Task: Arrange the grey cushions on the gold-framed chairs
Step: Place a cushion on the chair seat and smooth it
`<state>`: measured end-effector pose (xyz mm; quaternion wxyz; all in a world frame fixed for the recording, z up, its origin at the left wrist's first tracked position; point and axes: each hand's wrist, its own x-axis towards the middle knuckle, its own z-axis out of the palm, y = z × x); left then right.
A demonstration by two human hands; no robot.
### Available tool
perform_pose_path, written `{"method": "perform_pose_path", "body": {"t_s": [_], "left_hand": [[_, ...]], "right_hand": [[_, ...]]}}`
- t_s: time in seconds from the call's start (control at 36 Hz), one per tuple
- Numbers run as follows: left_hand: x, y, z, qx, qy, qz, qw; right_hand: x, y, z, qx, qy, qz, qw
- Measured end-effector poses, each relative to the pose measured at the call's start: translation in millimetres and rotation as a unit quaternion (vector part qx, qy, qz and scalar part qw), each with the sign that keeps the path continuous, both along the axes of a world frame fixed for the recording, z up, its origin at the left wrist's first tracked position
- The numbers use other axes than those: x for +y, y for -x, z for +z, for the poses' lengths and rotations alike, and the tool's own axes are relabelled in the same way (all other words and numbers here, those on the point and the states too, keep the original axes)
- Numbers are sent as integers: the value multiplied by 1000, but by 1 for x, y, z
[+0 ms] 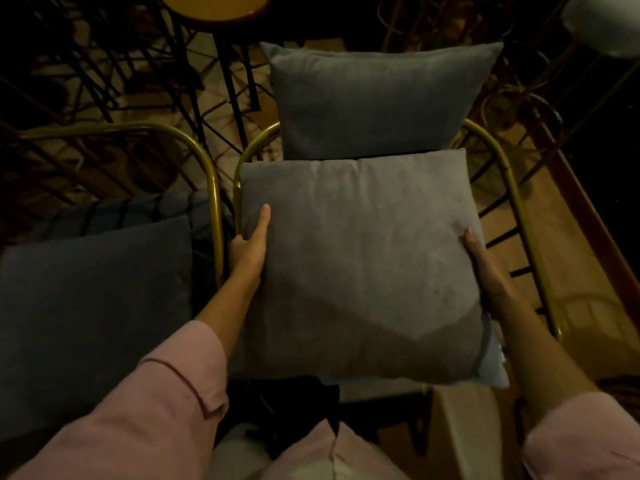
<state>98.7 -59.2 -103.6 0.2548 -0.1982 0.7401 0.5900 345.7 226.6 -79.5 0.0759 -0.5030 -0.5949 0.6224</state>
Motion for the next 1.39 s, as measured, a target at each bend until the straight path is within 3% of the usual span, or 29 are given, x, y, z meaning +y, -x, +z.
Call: {"method": "perform_pose_path", "body": {"t_s": [0.28,0.44,0.53,0.61,0.72,0.78,0.81,0.92,1.0,1.06,1.14,1.25,1.39], "left_hand": [[-134,86,54,65,13,69,995],[-248,150,81,64,-14,146,987],[-300,188,95,153,32,200,967],[-350,226,103,183,81,209,957],[-431,310,85,108,100,196,969],[-481,372,44,82,104,200,971],[-485,380,54,68,98,191,974],[-473,404,88,155,25,155,975],[-496,451,52,166,12,144,976],[-491,456,48,136,44,123,982],[-473,450,43,173,21,116,978],[-454,437,11,108,-30,75,991],[-440,424,-47,4,-40,-46,998]], "right_hand": [[-89,126,48,108,4,128,986],[-186,236,71,102,-8,217,971],[-241,295,78,118,-21,225,967],[-289,353,79,152,-46,236,959],[-344,423,85,166,-67,209,961],[-365,453,87,166,-77,200,963],[-374,467,90,167,-76,199,963],[-393,514,81,174,-106,180,962],[-399,537,71,177,-96,181,963],[-402,548,65,178,-80,188,962],[-401,557,50,150,-69,199,966],[-401,560,18,84,-50,195,976],[-403,551,-23,9,-77,149,986]]}}
